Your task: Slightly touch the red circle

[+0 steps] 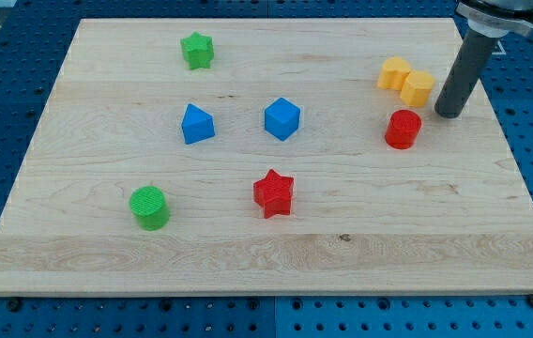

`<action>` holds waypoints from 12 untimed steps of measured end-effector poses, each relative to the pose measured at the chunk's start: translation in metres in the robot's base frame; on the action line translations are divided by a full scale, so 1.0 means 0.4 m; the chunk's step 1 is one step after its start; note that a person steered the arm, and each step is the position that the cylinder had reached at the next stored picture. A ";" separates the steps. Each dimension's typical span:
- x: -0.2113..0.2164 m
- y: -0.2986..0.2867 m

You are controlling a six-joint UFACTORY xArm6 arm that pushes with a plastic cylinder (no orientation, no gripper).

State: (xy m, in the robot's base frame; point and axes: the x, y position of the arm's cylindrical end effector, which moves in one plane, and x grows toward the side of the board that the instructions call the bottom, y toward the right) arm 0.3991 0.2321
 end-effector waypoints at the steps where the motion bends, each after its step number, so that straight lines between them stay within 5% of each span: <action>1: 0.041 0.000; 12: 0.011 -0.105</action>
